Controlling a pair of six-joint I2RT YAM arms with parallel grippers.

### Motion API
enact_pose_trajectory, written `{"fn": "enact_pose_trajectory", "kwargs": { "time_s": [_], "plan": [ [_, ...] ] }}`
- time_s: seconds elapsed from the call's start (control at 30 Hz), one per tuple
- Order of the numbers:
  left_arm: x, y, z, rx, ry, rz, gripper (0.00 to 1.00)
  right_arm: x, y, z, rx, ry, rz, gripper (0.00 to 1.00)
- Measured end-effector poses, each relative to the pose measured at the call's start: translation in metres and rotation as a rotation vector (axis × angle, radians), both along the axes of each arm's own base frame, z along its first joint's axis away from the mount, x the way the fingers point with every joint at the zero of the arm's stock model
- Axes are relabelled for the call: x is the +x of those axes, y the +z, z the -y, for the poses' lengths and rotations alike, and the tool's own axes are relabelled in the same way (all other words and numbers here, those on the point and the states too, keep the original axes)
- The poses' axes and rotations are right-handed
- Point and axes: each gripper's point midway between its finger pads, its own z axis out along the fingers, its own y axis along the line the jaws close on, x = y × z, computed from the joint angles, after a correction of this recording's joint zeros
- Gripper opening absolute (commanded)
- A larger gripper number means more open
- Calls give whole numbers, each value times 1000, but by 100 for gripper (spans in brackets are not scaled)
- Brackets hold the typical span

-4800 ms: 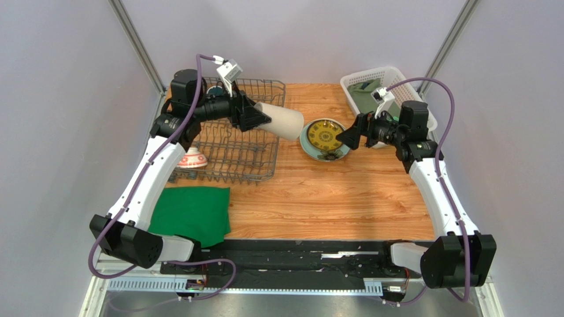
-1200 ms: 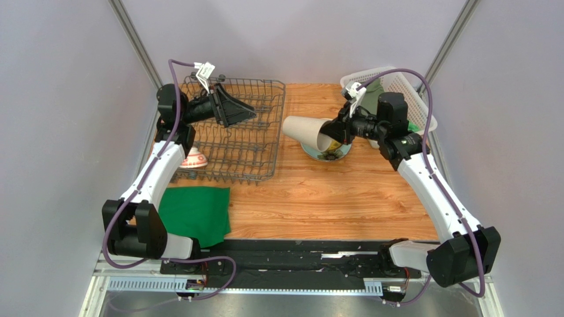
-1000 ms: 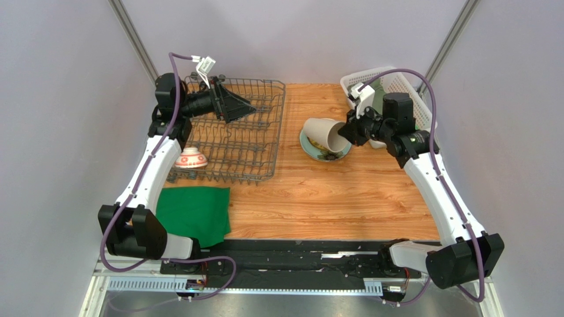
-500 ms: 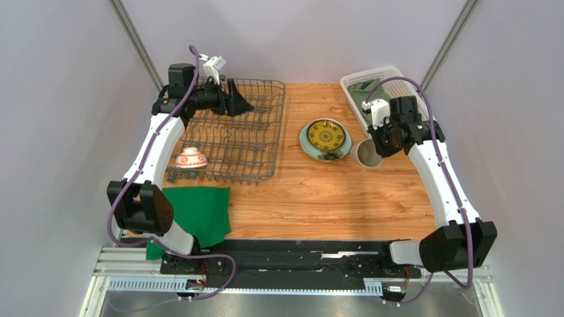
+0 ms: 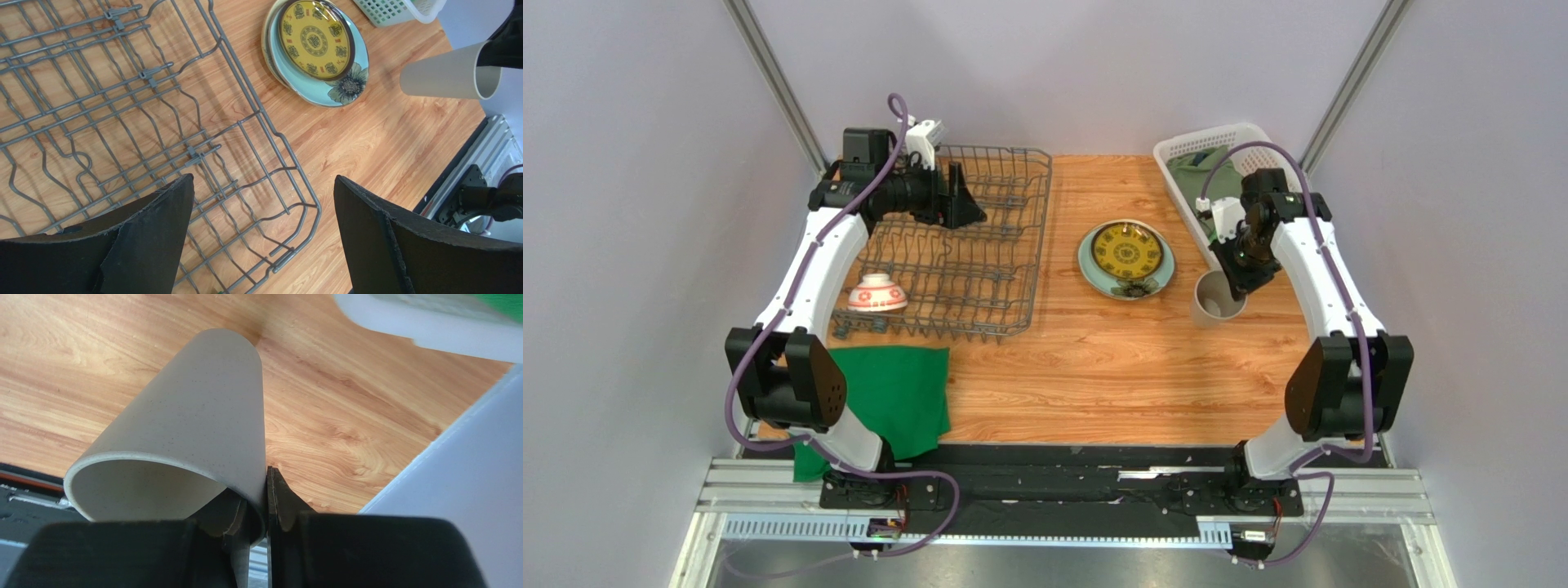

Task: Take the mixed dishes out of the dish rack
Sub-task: Pick up the cup from the dish rack, then place the cup at the center of the board.

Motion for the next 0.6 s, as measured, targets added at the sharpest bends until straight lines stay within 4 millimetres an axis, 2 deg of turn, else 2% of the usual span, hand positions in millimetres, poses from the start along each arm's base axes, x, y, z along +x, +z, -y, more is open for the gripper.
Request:
{"fn": "enact_pose_trajectory", "kwargs": {
  "time_s": [0.23, 0.6],
  "plan": [
    [0, -2, -2, 18, -8, 11, 91, 2, -29, -5, 71, 2, -126, 0],
    [0, -3, -2, 24, -12, 14, 90, 24, -36, -6, 99, -3, -143, 4]
  ]
}}
